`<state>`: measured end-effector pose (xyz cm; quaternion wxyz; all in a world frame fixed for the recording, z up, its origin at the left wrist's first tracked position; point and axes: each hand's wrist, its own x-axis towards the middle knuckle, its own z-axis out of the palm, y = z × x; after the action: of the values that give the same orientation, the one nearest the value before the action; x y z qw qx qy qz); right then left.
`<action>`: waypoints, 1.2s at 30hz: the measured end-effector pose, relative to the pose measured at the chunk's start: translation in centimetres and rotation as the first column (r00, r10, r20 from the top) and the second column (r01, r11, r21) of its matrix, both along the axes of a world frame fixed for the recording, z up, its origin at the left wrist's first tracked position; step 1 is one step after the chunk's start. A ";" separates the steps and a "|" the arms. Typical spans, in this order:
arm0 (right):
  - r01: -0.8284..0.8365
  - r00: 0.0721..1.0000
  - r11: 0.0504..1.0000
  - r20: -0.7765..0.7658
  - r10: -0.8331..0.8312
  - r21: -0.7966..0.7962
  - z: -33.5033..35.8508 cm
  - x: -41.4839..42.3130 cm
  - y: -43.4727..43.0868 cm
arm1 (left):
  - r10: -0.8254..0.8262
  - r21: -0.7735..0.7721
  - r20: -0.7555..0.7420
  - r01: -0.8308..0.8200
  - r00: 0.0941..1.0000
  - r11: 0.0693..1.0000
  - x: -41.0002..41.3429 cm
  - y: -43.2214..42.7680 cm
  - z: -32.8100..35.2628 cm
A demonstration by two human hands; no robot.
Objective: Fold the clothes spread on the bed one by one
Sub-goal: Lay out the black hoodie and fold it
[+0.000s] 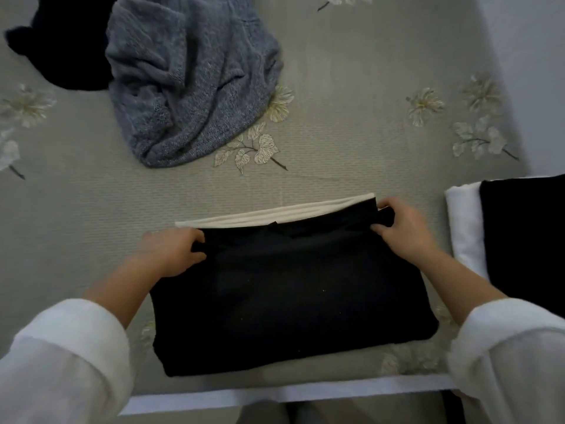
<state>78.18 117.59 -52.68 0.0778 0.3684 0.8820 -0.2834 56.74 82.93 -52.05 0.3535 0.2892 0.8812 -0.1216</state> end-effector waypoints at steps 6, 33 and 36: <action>0.100 0.993 0.993 -0.077 -0.095 0.068 -3.4 -3.6 0.9 | 0.303 0.226 0.085 -0.314 0.949 0.922 -3.8 1.3 -2.6; -0.452 0.839 0.890 0.361 0.406 0.051 -10.4 -1.7 -2.3 | 0.385 0.242 -0.016 -0.370 0.923 0.897 8.3 4.7 -11.8; -0.441 0.877 0.889 0.271 0.397 0.124 -8.0 -1.3 -2.1 | 0.396 0.299 -0.073 -0.358 0.915 0.884 8.5 3.8 -10.1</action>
<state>76.84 115.50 -60.69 0.2087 0.2048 0.9472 -0.1320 65.27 86.75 -62.10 0.2671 0.1504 0.9502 0.0565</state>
